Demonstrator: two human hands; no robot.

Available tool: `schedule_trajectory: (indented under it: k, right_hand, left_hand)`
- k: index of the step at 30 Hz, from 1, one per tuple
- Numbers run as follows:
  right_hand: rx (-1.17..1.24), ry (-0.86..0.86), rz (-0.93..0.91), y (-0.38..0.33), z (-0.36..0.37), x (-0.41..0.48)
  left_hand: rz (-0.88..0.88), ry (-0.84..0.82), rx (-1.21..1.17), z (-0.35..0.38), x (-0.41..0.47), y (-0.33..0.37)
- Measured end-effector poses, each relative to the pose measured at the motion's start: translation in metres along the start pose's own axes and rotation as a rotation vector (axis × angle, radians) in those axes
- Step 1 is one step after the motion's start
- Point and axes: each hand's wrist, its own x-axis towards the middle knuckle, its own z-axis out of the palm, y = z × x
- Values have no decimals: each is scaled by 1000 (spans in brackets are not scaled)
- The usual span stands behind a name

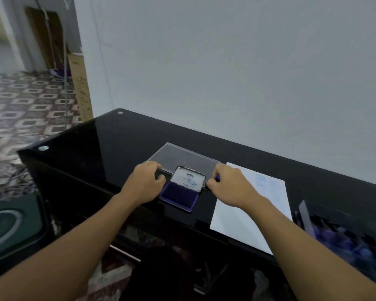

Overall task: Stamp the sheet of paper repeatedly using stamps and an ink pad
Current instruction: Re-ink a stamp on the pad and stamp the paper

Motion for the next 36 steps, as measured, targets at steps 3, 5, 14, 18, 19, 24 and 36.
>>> schedule_trajectory:
  k: [3,5,14,18,19,24,36]
  right_hand:
    - [-7,-48,-14,-6,18,7]
    - [-14,-79,-29,-9,29,12]
    - [-63,-136,-59,-22,59,40]
    - [-124,-123,-67,-24,70,46]
    - [-134,-127,-67,-24,73,46]
    - [-157,-93,-91,-24,84,46]
    - [-140,-97,-65,-22,93,50]
  left_hand:
    - [-8,0,75,8,9,-21]
    - [-15,11,135,18,17,-36]
    - [-69,54,239,47,6,-46]
    - [-68,75,267,49,7,-49]
    - [-69,79,267,49,7,-49]
    - [-71,96,265,51,6,-48]
    - [-80,128,305,53,7,-47]
